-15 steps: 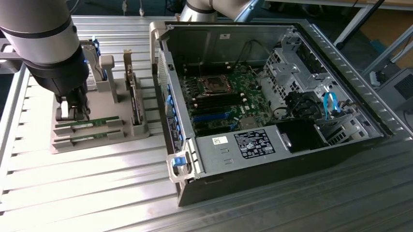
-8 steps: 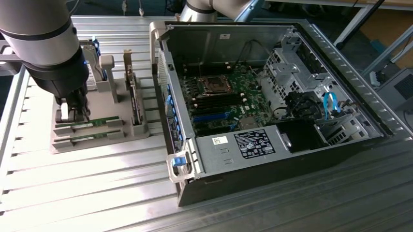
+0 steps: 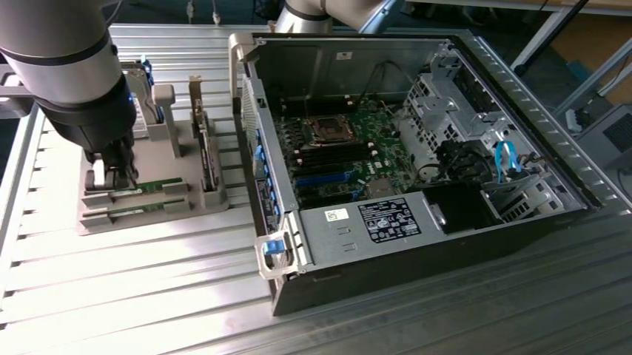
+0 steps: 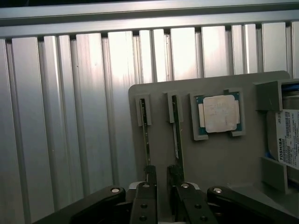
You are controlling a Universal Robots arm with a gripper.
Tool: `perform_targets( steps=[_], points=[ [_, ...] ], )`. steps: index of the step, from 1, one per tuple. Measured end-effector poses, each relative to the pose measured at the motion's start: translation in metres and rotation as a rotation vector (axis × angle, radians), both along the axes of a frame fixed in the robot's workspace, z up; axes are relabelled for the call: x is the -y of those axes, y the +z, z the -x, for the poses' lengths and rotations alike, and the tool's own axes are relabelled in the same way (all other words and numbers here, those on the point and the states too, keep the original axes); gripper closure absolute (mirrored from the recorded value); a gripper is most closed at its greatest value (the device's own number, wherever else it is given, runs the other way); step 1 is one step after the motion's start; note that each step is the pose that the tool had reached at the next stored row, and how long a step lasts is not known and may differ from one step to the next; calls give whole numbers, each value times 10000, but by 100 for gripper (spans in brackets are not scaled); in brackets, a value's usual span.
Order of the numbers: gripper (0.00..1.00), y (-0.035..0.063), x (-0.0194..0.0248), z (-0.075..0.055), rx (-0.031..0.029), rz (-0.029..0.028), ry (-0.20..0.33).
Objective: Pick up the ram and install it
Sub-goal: 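Pick up the ram and move it above insertion slot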
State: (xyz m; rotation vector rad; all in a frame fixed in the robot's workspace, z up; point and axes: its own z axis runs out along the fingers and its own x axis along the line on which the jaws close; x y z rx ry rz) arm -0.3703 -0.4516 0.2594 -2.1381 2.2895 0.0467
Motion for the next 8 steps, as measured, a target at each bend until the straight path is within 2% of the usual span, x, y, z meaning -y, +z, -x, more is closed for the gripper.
perform_targets(
  steps=[8],
  points=[
    [76, -39, 13, 0, -1, 1, 0]
  ],
)
